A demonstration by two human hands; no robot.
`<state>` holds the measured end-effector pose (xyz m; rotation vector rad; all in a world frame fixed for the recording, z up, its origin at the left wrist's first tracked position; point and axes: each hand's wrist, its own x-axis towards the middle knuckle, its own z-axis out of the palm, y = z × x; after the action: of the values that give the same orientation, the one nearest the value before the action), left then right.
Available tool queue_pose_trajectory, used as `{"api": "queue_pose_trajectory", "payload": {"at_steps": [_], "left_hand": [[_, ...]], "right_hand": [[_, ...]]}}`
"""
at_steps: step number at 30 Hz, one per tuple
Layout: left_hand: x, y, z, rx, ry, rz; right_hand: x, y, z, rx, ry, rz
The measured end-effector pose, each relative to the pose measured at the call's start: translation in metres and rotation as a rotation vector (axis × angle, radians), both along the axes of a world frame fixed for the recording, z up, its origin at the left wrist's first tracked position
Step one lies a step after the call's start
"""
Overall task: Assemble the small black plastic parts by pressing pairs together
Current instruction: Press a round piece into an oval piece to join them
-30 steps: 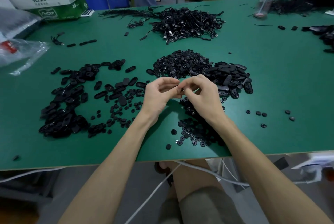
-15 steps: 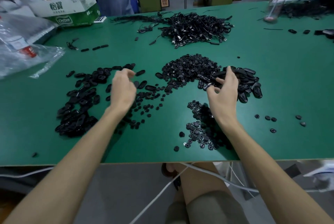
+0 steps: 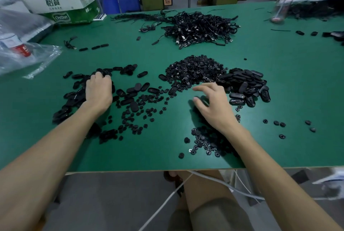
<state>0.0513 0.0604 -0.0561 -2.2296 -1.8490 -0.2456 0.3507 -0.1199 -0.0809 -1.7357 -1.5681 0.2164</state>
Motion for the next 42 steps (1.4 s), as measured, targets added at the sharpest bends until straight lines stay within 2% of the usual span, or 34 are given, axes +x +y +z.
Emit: {"api": "queue_pose_trajectory", "payload": {"at_steps": [4,7,11,16,18,20,23,25,29,32,38,42], "left_hand": [[-0.001,-0.008,-0.001,0.033,0.075,-0.025],[-0.005,-0.011,0.000,0.040,0.069,-0.041],[-0.008,-0.012,-0.001,0.112,0.089,-0.054],[-0.001,-0.015,0.003,0.214,0.014,-0.081],[0.012,-0.021,0.007,0.217,-0.121,-0.126],[0.032,-0.036,0.013,0.136,-0.370,-0.220],[0.073,-0.071,0.018,-0.152,-0.800,-0.417],[0.102,-0.092,0.014,-0.316,-0.972,-0.480],[0.144,-0.119,0.000,-0.614,-1.189,-0.450],[0.155,-0.124,-0.003,-0.707,-1.330,-0.381],[0.156,-0.127,-0.012,-0.739,-1.519,-0.371],[0.151,-0.129,-0.017,-0.654,-1.490,-0.444]], "right_hand": [[-0.004,-0.001,-0.001,-0.106,-0.181,0.121],[-0.006,-0.002,-0.002,-0.099,-0.227,0.087],[-0.004,-0.003,-0.001,-0.060,-0.180,-0.055],[-0.006,-0.002,0.000,-0.139,-0.082,-0.031],[-0.006,-0.002,0.001,-0.127,-0.058,-0.022],[-0.006,-0.002,0.002,-0.106,-0.039,-0.009],[-0.005,-0.003,0.002,-0.036,-0.028,-0.011],[-0.004,-0.004,0.004,0.010,0.005,-0.026],[-0.001,-0.005,0.005,0.061,0.197,-0.049],[-0.001,-0.006,0.006,0.095,0.245,-0.050],[0.000,-0.005,0.005,0.115,0.227,-0.046],[0.001,-0.007,0.007,0.129,0.277,-0.034]]}}
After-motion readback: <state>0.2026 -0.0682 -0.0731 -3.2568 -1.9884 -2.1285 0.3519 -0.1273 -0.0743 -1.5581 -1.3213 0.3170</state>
